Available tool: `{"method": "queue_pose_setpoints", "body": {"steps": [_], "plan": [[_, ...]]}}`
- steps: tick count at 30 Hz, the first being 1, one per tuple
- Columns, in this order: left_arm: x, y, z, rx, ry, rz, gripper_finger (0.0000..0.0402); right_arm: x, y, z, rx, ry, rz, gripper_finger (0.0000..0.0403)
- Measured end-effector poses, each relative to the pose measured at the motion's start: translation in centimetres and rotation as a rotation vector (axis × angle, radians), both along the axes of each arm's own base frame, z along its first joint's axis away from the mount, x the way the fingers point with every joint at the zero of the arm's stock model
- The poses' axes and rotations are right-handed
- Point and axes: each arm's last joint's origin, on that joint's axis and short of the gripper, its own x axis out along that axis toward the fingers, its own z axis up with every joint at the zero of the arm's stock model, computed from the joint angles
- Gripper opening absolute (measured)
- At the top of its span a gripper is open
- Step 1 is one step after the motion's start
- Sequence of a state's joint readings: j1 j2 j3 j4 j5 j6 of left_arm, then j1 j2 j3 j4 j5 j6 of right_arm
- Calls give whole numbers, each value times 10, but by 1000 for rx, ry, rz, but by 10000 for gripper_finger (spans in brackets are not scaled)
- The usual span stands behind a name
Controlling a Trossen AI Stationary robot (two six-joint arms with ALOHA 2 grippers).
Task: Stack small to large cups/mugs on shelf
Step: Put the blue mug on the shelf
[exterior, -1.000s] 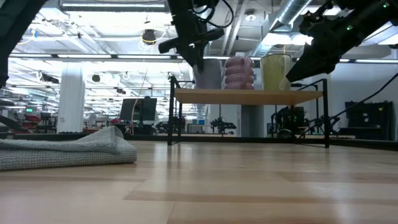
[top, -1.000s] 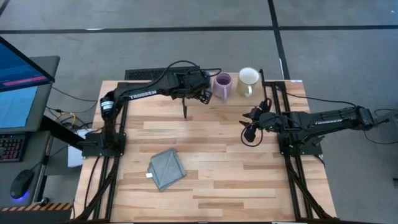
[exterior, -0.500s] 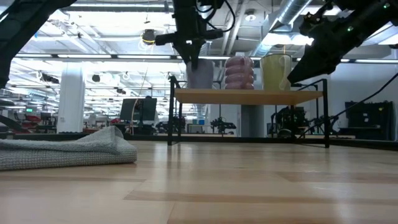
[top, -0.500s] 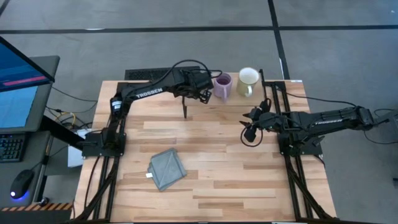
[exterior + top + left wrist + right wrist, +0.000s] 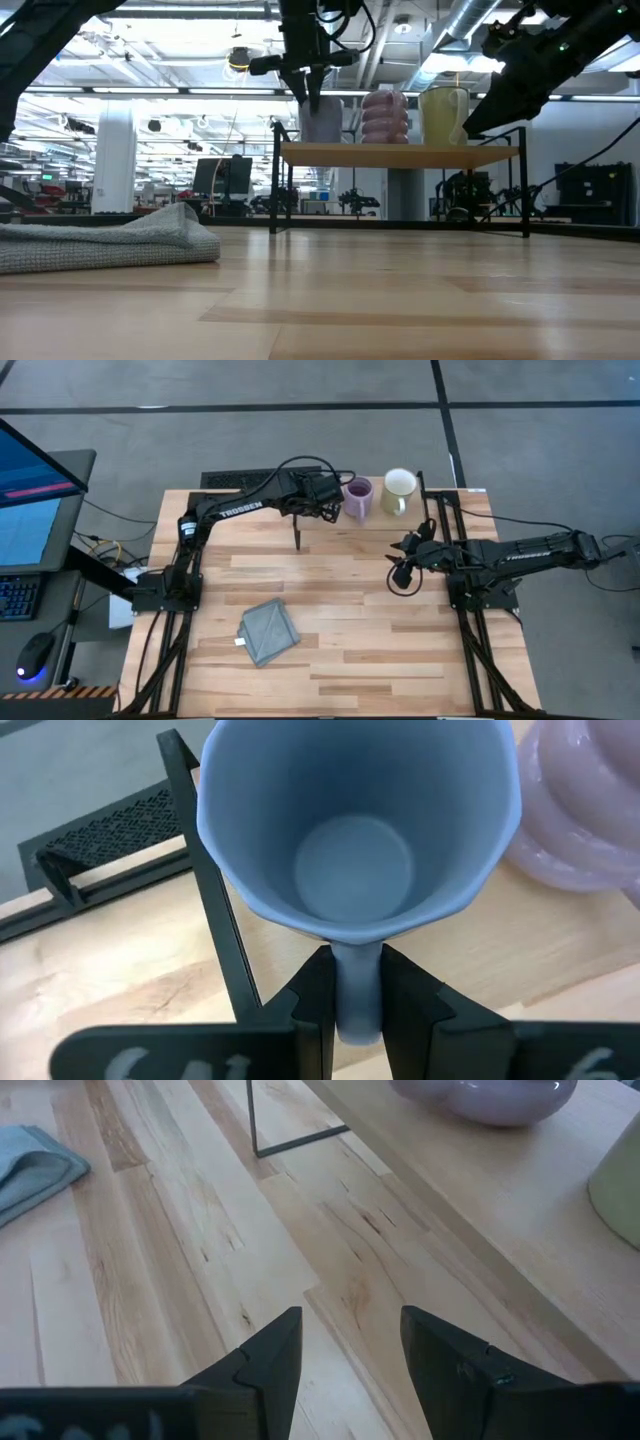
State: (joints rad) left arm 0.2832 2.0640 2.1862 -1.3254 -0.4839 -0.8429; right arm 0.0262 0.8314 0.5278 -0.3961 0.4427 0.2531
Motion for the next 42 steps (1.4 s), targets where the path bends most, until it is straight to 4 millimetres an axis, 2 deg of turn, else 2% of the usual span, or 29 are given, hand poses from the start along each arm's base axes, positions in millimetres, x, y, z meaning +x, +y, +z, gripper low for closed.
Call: {"method": "queue_pose_setpoints", "body": {"steps": [12, 42], "plan": [[0, -1, 0, -15, -40, 66, 41, 0, 0, 0, 0, 1, 1, 193], [0, -8, 0, -52, -49, 86, 41, 0, 0, 0, -18, 11, 15, 193]]}}
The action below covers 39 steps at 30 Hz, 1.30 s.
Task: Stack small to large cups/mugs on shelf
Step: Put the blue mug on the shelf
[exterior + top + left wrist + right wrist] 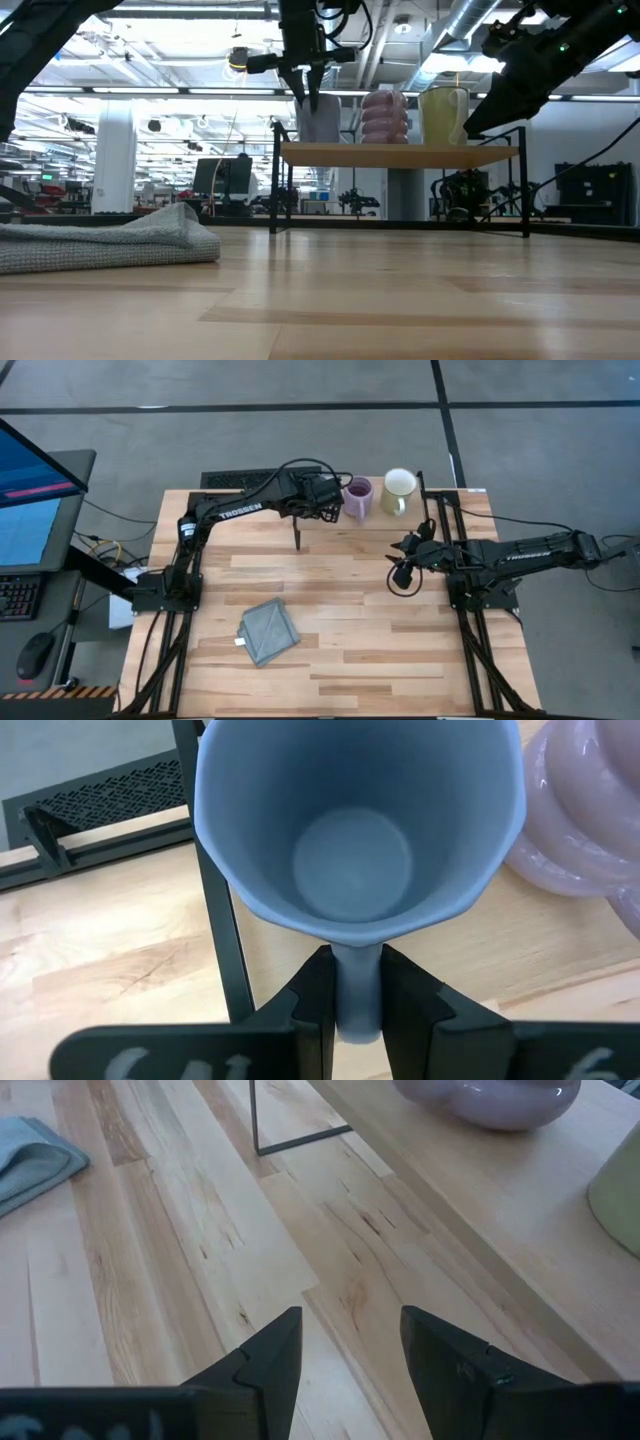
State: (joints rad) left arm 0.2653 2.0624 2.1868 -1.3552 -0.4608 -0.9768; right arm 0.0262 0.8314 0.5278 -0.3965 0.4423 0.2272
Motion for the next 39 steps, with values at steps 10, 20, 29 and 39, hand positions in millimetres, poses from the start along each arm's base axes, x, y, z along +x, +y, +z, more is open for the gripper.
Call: {"method": "queue_pose_setpoints", "body": {"steps": [10, 20, 29, 39], "plan": [[0, 0, 0, -24, -11, -5, 53, 0, 0, 0, 0, 0, 0, 193], [3, 0, 0, -27, -44, -9, 56, 0, 0, 0, 0, 0, 0, 193], [4, 1, 1, -38, -55, -26, 58, 0, 0, 0, -1, 1, 1, 193], [5, 1, 1, -54, -67, -18, 59, 0, 0, 0, -2, 2, 2, 193]]}}
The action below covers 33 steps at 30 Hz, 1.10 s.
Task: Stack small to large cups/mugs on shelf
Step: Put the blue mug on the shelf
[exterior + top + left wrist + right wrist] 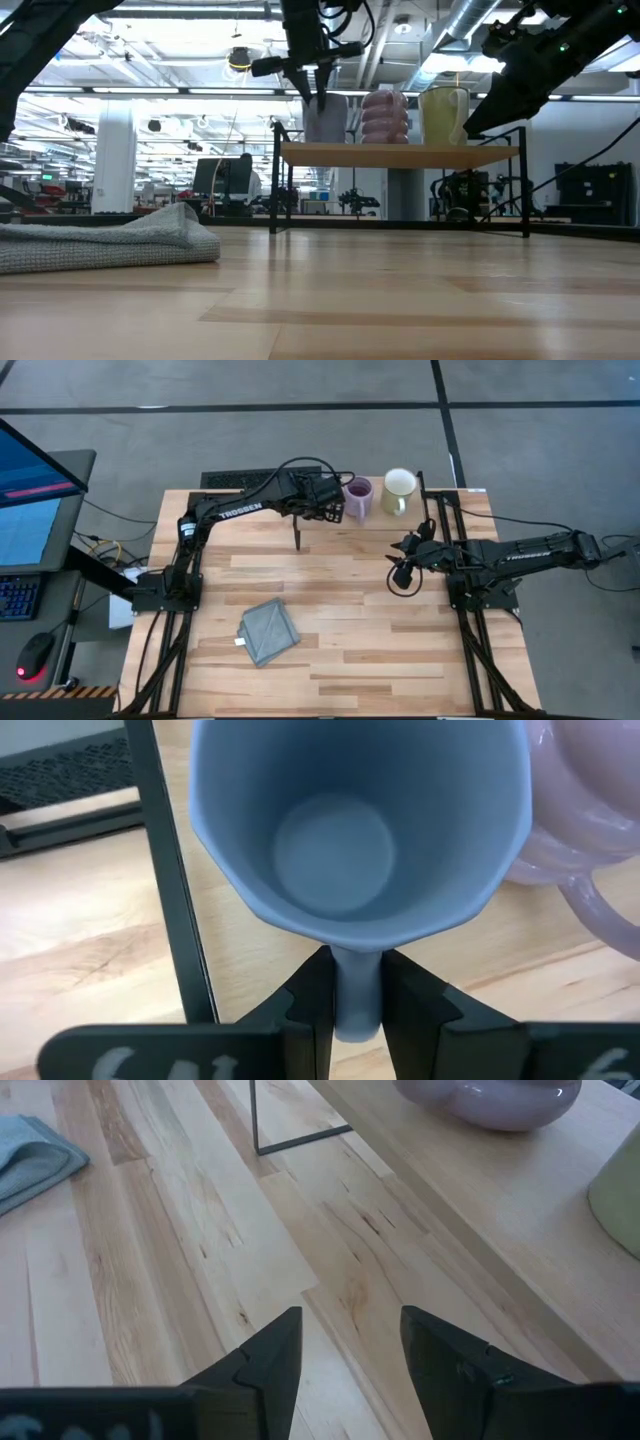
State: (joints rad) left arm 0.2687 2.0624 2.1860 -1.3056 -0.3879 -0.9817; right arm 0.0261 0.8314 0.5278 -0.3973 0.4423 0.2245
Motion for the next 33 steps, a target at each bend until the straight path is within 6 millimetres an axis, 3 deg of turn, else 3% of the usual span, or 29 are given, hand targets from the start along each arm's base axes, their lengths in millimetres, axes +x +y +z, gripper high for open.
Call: {"method": "queue_pose_setpoints", "body": {"steps": [15, 33], "plan": [[4, 0, 1, -23, -42, -19, 62, -1, 0, -1, 0, 10, 0, 193], [4, 2, -1, -56, -52, -29, 132, -1, 0, -1, -17, 31, 14, 193]]}}
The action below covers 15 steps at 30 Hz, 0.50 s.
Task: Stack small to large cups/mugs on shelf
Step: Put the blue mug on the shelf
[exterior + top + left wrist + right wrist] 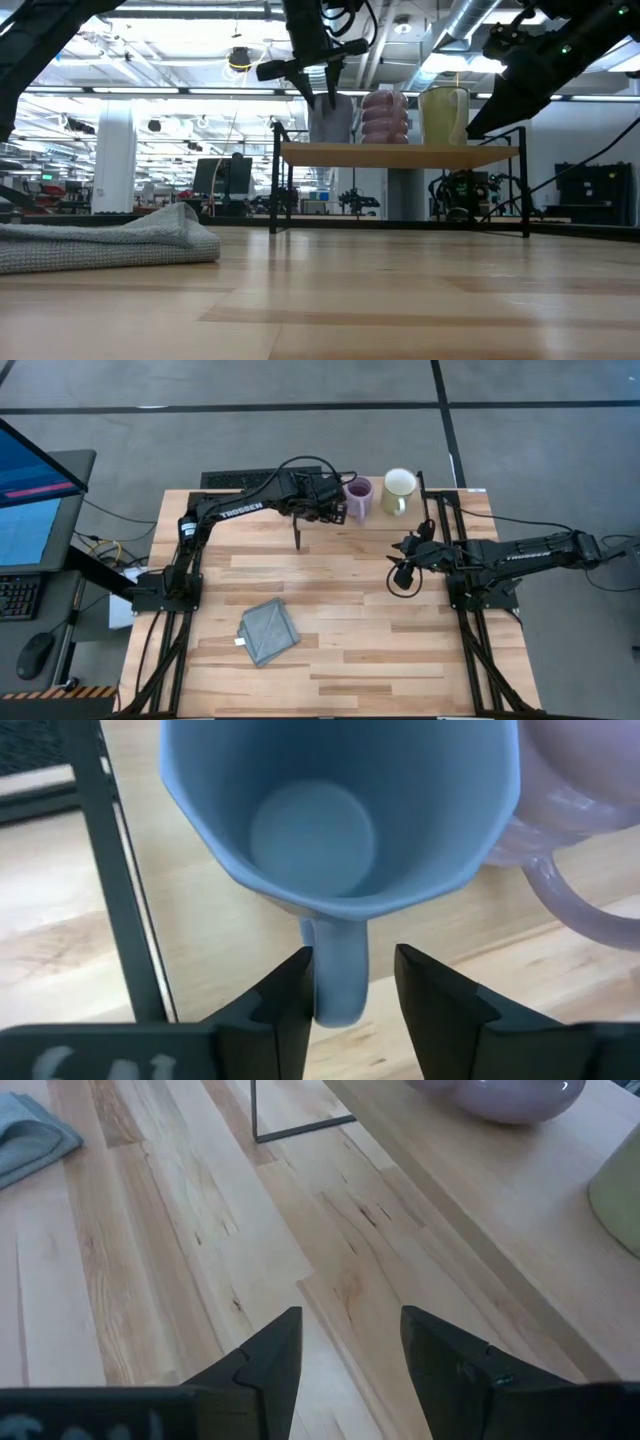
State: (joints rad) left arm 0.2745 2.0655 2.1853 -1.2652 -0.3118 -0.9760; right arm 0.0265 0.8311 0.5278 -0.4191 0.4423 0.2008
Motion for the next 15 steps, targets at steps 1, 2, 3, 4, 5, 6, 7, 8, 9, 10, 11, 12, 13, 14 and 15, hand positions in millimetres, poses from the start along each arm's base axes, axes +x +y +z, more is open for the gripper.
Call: {"method": "queue_pose_setpoints", "body": {"steps": [1, 2, 3, 4, 5, 6, 7, 8, 9, 10, 11, 12, 13, 14, 15], "plan": [[0, 0, 0, -9, -4, 1, 135, 0, 0, 0, 0, 0, 0, 193], [0, 0, 0, -18, -7, -1, 138, 0, 0, 0, 0, 0, 0, 193], [0, 0, 0, -25, -10, -2, 141, 0, 0, 0, 0, 0, 0, 193], [0, -1, 0, -28, -11, -3, 143, 0, 0, 0, 0, 0, 0, 193], [0, -1, 0, -29, -12, -2, 145, 0, 0, 0, 0, 0, 0, 193], [0, -1, 0, -30, -12, -2, 147, 0, 0, 0, -1, 0, 0, 193], [0, -1, 0, -34, -13, -3, 149, 0, 0, 0, -1, 0, 0, 193], [0, -1, 0, -41, -15, -7, 151, 0, 0, 0, 0, 0, 1, 193], [0, -1, 0, -47, -17, -9, 152, 0, 0, 0, 0, 0, 1, 193], [1, -1, 0, -52, -18, -11, 153, 0, 0, 0, 0, 0, 1, 193], [1, -1, 0, -60, -21, -14, 154, 0, 0, 0, -1, 1, 0, 193], [1, -2, -1, -67, -23, -17, 155, 0, 0, 0, -1, 1, 1, 193], [1, -2, -1, -68, -23, -18, 156, 0, 0, 0, -1, 0, 1, 193], [1, -2, -1, -69, -23, -18, 156, 0, 0, 0, -1, 1, 1, 193], [1, -2, -1, -69, -24, -18, 156, 0, 0, 0, -1, 1, 1, 193]]}}
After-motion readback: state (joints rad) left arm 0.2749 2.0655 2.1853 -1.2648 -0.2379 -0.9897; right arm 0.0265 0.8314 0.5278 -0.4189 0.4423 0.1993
